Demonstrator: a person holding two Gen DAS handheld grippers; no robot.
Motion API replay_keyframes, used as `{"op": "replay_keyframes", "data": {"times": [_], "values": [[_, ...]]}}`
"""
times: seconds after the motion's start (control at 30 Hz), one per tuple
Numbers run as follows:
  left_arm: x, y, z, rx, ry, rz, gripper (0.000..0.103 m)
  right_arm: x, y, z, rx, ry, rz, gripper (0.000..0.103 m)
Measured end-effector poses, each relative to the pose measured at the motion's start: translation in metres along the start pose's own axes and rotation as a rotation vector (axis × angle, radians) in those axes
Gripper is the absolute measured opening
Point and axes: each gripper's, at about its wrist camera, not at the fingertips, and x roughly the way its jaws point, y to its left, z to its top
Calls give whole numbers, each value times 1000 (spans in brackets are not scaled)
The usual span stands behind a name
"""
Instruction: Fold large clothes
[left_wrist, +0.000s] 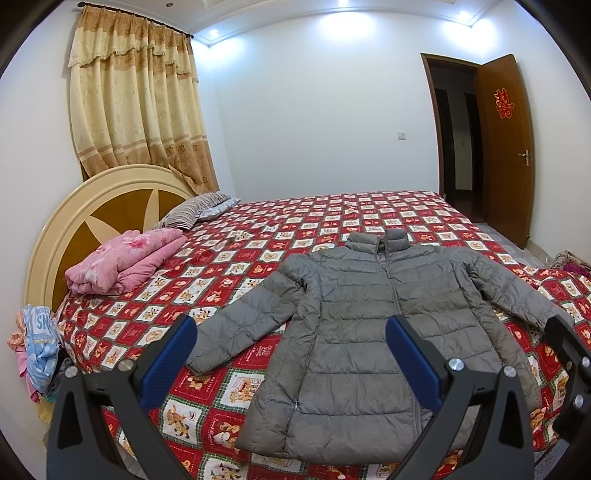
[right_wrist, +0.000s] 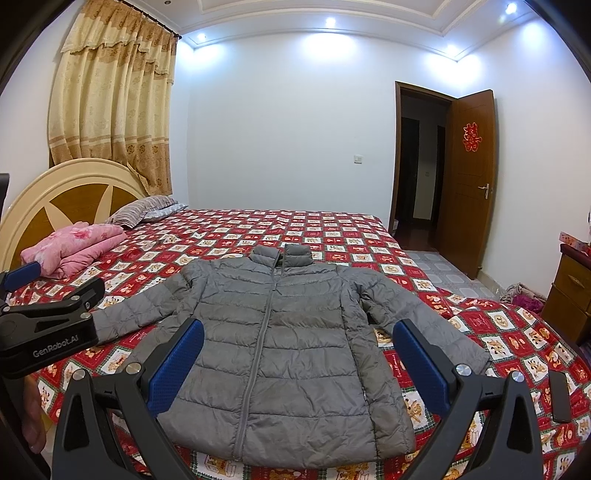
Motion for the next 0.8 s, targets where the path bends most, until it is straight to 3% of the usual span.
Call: {"op": "replay_keyframes", "data": {"times": [0.4,0.8], "values": [[56,-2,-13,-8,67,22,103,53,-43,-13,90,101,-63,102],[124,-25,-23,24,148,12,103,130,-109,-49,230,280,-126,102]]}}
